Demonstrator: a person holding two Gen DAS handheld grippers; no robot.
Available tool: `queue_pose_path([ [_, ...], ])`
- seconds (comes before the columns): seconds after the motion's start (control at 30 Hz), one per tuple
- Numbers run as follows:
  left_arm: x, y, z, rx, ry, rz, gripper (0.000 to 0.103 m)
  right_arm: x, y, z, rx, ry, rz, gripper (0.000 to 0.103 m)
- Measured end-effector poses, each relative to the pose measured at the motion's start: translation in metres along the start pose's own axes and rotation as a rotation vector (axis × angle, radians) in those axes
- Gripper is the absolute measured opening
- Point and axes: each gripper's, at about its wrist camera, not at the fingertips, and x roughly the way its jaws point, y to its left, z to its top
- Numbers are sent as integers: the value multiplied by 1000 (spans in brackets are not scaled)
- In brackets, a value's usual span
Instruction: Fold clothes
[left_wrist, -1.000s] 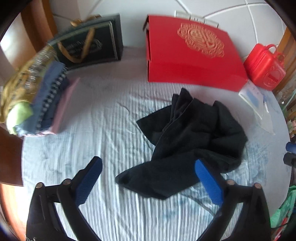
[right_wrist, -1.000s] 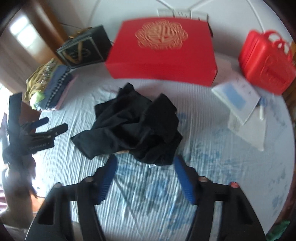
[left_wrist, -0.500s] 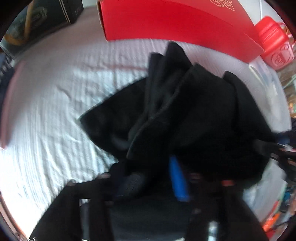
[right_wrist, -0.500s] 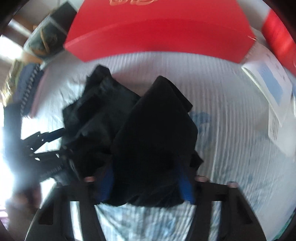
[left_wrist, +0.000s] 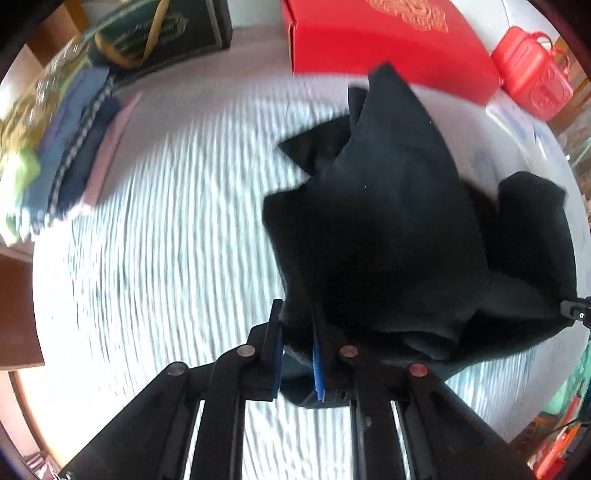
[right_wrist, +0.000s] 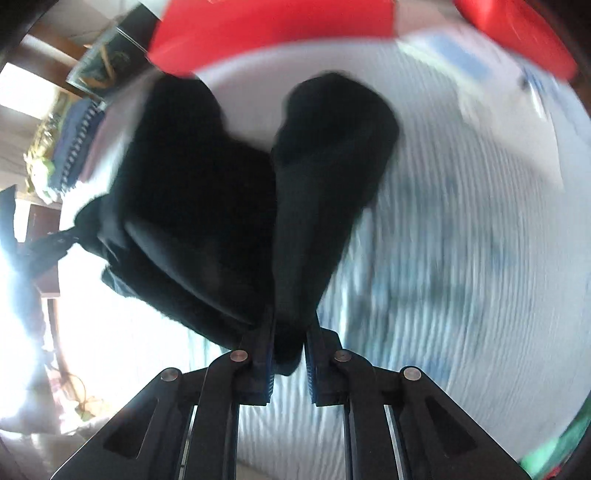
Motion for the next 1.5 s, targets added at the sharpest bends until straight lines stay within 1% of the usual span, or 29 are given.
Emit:
queue_pose_path([
  [0.03, 1, 2, -6, -4, 15, -3, 17, 2, -6, -11, 24, 10, 9, 21],
  [0.1, -1, 4, -12, -26, 20, -18, 23, -5, -18, -20, 61, -21, -16, 32],
  [0.17, -14, 7, -17, -45, -24, -42, 33, -19, -30, -25, 94, -76, -35, 35],
  [0.2, -20, 8, -17, -50, -47, -51, 47, -27, -36, -27, 111, -106, -37, 37],
  [0.23, -28, 9, -16, -61, -79, -62, 65, -34, -43, -28, 128, -131, -38, 43],
  [0.27, -34, 10, -16, -70, -109, -70, 74, -38, -50, -29, 141, -148, -40, 46],
  [0.3, -35, 10, -12, -74, -127, -69, 85, -42, -57, -29, 155, -163, -42, 54],
  [0.33, -34, 10, -7, -79, -141, -68, 88, -43, -64, -27, 170, -173, -42, 62],
  [0.47, 7, 4, 8, -108, -100, -63, 88, -30, -79, -8, 202, -185, -42, 73],
  [0.53, 31, 4, 12, -116, -78, -13, 88, -20, -83, 2, 199, -184, -54, 82],
  [0.6, 50, 2, 14, -124, -48, 38, 88, -9, -87, 12, 186, -182, -82, 85],
  [0.63, 58, 2, 15, -128, -32, 53, 88, -2, -89, 17, 181, -178, -109, 86],
  [0.67, 63, 0, 14, -131, -19, 44, 88, 4, -91, 21, 181, -169, -120, 86],
  [0.7, 68, -1, 13, -133, -7, 34, 84, 10, -92, 24, 179, -161, -130, 87],
  [0.8, 78, -7, 10, -123, 30, 30, 58, 29, -90, 31, 154, -136, -149, 87],
  [0.83, 76, -11, 11, -114, 31, 32, 45, 35, -88, 33, 144, -126, -154, 87],
  [0.87, 74, -14, 12, -104, 31, 35, 37, 40, -84, 33, 127, -108, -156, 87],
  [0.9, 72, -17, 13, -94, 31, 41, 20, 46, -79, 33, 103, -92, -168, 81],
  [0.93, 68, -18, 14, -85, 25, 60, 16, 50, -70, 33, 59, -81, -216, 68],
  [0.97, 64, -19, 16, -78, 17, 78, 15, 50, -62, 32, 20, -86, -260, 53],
  [1.0, 57, -16, 18, -89, 0, 93, 13, 47, -56, 31, -12, -94, -274, 27],
  [1.03, 49, -12, 20, -102, -17, 106, 13, 41, -53, 30, -14, -101, -259, 15],
  [1.17, 4, 20, 13, -164, -110, 166, 13, 0, -51, 13, -17, -158, -217, 13],
  [1.2, -8, 28, 9, -175, -131, 183, 13, -16, -55, 2, -14, -174, -199, 13],
  [1.27, -19, 48, -3, -191, -135, 191, 13, -44, -67, -25, 9, -192, -179, 13],
  [1.3, -16, 54, -11, -194, -117, 184, 13, -52, -75, -40, 29, -182, -167, 13],
  [1.4, 5, 68, -22, -192, -57, 167, 13, -54, -100, -89, 101, -86, -139, 13],
  [1.47, 23, 74, -29, -188, -12, 177, 13, -38, -111, -109, 132, -3, -120, 14],
  [1.5, 30, 78, -30, -197, 6, 189, 13, -30, -115, -116, 144, 31, -110, 18],
])
